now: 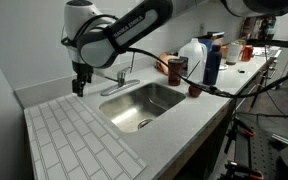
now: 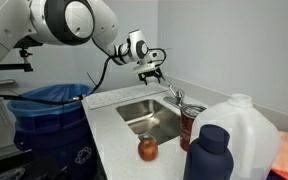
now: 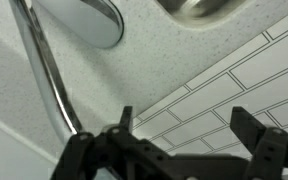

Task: Move the tap nozzle to the left

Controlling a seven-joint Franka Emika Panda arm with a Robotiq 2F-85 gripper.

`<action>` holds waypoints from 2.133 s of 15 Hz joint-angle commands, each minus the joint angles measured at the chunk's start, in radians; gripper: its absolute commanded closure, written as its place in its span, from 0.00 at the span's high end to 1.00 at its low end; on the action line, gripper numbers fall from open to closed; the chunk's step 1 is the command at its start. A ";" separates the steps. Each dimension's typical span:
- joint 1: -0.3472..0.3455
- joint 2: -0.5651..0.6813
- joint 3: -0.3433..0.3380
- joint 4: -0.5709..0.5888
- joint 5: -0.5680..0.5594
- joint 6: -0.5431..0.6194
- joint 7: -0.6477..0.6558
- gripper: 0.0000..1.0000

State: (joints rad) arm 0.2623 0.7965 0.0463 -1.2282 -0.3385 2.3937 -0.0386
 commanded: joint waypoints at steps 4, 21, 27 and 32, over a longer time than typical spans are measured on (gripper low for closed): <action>0.032 0.101 -0.054 0.171 -0.037 0.004 -0.025 1.00; 0.067 0.076 -0.029 0.238 0.056 -0.257 0.106 1.00; 0.092 -0.129 -0.032 -0.017 0.016 -0.190 0.149 1.00; 0.138 -0.319 -0.039 -0.217 -0.042 -0.198 0.203 1.00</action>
State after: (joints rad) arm 0.3693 0.6332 0.0214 -1.2531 -0.3378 2.1869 0.1154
